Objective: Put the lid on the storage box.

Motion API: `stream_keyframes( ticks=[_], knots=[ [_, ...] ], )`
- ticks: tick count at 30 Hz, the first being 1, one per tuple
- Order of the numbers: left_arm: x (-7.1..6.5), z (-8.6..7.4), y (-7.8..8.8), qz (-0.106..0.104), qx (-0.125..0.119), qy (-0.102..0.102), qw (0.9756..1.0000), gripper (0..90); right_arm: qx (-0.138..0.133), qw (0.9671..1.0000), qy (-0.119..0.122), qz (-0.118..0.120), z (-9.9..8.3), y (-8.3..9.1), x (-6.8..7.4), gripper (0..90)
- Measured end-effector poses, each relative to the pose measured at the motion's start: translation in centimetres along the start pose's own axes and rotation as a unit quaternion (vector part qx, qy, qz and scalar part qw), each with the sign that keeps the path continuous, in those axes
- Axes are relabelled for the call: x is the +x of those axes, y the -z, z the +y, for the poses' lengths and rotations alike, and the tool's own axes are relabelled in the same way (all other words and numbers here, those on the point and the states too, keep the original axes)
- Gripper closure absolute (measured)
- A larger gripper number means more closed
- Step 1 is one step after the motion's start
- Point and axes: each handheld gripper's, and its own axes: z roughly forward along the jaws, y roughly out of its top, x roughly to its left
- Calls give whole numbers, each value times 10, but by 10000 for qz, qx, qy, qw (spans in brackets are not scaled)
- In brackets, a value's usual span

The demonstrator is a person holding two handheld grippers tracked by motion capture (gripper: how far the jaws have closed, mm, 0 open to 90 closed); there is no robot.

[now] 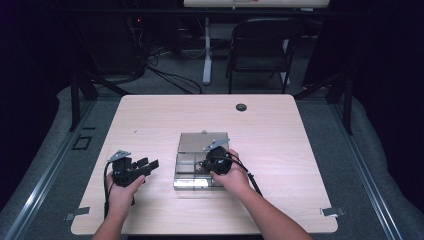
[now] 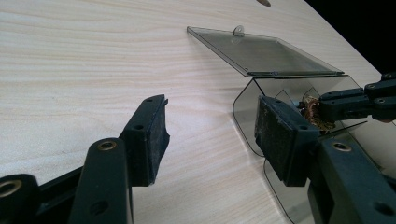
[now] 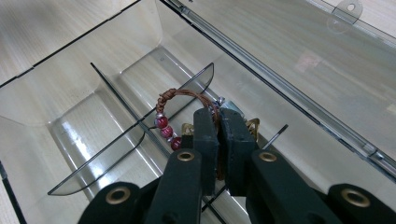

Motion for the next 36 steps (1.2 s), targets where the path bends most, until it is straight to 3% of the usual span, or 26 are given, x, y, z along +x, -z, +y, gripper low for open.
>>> stream_keyframes(
  ticks=[10, 14, 27, 36],
  knots=[
    [0, 0, 0, -1, 0, -4, 10000, 439, 12, 10000, -16, 26, 1, -2, 1, 848],
    [0, 0, 0, 10, -2, -10, 10000, 439, -6, 9999, -30, 98, 2, 0, 1, 742],
    [-1, 0, -1, 12, 2, -19, 10000, 439, -371, 9989, -274, 91, 4, 22, -4, 641],
    [-4, 1, -2, -23, 7, -55, 10000, 438, -464, 9983, -363, -1, 5, 34, -13, 599]
  ],
)
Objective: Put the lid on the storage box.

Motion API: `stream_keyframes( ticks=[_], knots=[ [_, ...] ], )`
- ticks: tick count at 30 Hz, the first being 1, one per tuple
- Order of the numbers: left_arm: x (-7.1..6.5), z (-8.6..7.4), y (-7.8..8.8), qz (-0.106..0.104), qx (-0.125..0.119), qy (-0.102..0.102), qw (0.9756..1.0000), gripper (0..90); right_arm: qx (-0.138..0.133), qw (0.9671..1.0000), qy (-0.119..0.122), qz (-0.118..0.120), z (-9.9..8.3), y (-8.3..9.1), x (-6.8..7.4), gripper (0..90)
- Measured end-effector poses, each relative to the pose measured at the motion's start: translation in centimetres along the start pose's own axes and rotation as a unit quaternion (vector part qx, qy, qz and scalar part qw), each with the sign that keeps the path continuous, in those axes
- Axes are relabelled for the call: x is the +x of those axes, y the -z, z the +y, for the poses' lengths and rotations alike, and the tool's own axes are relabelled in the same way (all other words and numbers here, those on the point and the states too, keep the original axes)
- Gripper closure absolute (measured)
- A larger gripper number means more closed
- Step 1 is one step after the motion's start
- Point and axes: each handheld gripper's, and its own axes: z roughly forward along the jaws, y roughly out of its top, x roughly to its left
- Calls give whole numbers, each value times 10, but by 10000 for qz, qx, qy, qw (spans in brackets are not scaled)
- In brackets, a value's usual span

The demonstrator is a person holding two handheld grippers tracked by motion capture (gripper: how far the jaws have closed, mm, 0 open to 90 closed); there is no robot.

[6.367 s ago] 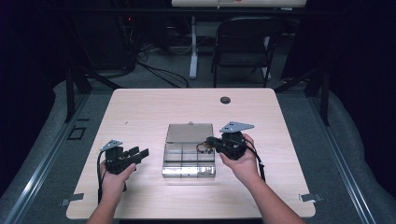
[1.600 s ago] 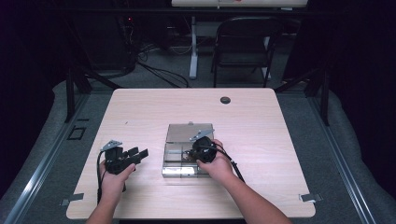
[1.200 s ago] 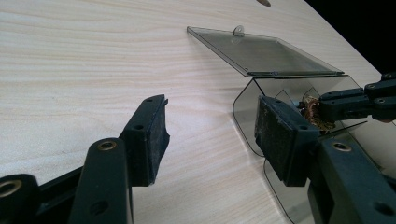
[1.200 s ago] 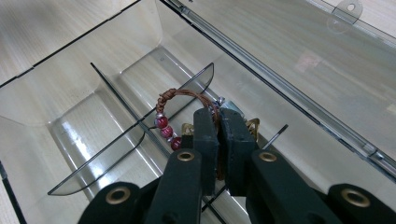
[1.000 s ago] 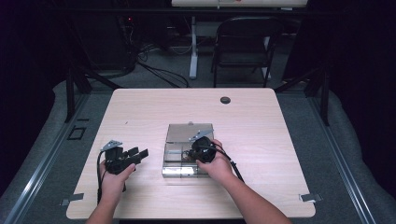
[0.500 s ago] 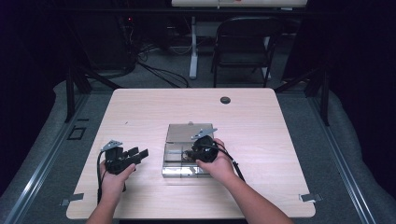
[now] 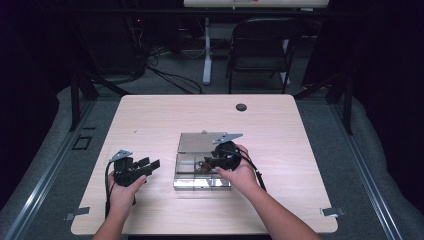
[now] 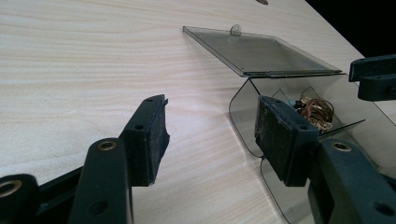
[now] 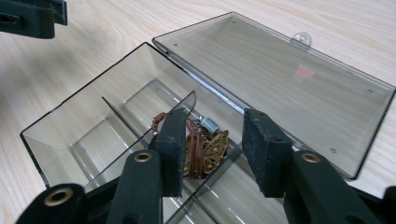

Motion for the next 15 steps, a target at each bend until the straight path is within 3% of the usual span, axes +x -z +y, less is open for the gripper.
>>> stream_keyframes(
  ticks=[4, 9, 15],
  knots=[
    [-3, 4, -1, -74, 6, -74, 9999, 437, -28, 9999, -100, -19, 0, 3, -4, 576],
    [-7, 9, -6, -179, -31, 5, 9998, 436, -12, 9998, -217, -17, 1, 8, -10, 564],
    [-16, 17, -14, -261, 60, -124, 9996, 436, 19, 9993, -374, -42, 1, 11, -18, 530]
  ],
)
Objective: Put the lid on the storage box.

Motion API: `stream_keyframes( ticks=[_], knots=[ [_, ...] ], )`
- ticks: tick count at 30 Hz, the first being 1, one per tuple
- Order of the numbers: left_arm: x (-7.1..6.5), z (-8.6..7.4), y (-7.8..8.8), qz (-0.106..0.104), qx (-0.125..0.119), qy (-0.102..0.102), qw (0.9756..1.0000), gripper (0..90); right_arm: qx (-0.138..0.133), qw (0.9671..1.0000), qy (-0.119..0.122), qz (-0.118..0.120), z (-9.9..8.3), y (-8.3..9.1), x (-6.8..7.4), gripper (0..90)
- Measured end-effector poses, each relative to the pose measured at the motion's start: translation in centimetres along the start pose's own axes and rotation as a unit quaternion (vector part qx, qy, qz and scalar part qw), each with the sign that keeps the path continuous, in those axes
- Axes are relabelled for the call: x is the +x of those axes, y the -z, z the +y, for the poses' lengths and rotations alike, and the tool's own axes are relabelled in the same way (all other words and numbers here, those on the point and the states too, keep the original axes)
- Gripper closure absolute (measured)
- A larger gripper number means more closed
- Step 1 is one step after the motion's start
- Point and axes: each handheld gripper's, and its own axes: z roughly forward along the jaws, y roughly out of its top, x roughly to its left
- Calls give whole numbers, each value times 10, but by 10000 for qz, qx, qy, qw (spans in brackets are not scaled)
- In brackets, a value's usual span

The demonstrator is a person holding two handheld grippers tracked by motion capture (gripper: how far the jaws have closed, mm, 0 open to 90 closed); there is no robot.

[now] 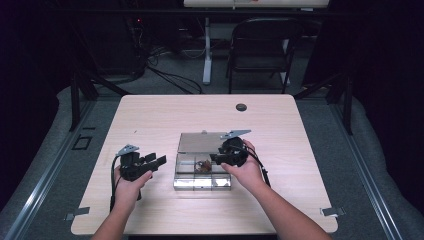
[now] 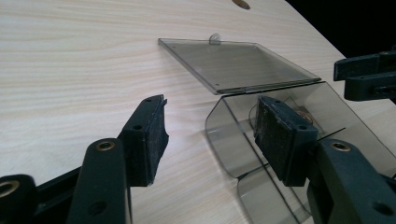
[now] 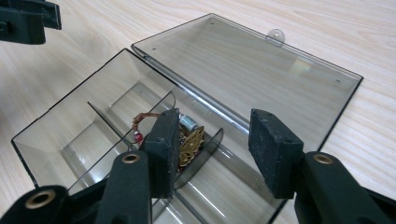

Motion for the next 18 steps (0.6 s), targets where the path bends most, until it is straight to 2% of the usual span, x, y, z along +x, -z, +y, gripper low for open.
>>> stream_keyframes(
  ticks=[6, 11, 16, 18],
  knots=[
    [-7, 12, -9, -68, 115, -155, 9998, 433, -120, 9998, -103, -129, 3, 2, -9, 468],
    [-11, 24, -17, -104, 244, -235, 9994, 421, -87, 9993, -289, -206, 4, 5, -15, 443],
    [-17, 34, -26, -228, 517, -242, 9981, 405, -72, 9992, -284, -267, 8, 7, -18, 428],
    [-19, 38, -30, -241, 517, -227, 9981, 405, -31, 9992, -269, -278, 10, 8, -19, 423]
  ],
)
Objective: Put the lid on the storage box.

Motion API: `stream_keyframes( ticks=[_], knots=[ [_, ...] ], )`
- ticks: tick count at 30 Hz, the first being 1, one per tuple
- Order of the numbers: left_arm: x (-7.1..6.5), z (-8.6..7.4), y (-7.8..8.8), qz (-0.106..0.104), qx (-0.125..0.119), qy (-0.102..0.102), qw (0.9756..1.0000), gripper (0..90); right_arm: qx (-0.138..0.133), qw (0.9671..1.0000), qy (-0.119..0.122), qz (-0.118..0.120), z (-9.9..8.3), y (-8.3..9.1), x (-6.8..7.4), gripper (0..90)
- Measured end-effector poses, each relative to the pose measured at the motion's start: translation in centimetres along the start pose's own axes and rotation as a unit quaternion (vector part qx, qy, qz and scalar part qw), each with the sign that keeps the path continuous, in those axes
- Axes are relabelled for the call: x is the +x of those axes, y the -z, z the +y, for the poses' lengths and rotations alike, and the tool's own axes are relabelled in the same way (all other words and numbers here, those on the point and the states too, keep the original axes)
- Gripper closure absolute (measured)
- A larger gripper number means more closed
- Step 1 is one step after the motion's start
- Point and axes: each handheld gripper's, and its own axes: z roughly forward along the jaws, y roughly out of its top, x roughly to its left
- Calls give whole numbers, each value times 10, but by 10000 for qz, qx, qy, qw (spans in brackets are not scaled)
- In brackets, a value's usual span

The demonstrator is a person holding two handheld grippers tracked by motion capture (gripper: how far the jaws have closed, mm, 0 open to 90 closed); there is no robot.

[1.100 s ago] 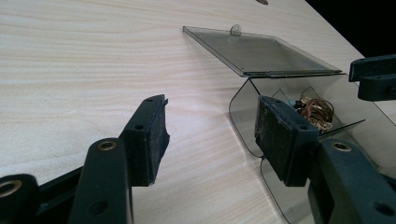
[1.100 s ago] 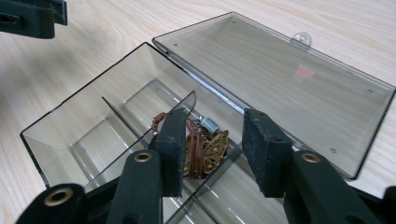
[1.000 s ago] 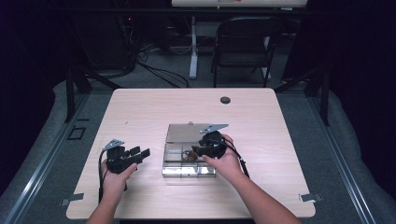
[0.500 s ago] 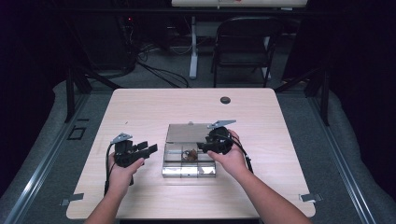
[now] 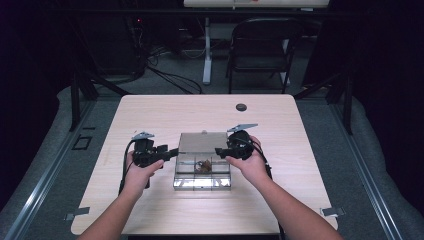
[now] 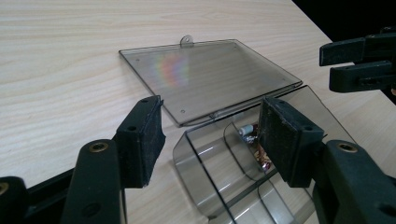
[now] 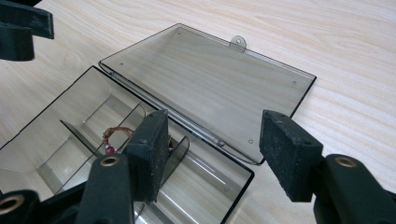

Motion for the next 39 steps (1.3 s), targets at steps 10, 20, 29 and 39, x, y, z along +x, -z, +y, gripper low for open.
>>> stream_keyframes(
  ticks=[10, 20, 29, 39],
  knots=[
    [-2, 17, -12, -51, 207, 215, 9995, 430, 159, 9998, -104, -9, 4, -2, -2, 406],
    [5, 22, -29, 30, 465, 322, 9984, 452, 423, 9988, -188, -146, 8, -16, -8, 403],
    [17, 21, -39, 231, 516, 429, 9975, 452, 508, 9975, -435, -226, 14, -28, -18, 402],
    [22, 24, -44, 317, 599, 467, 9966, 449, 423, 9944, -965, -100, 15, -32, -33, 402]
  ],
)
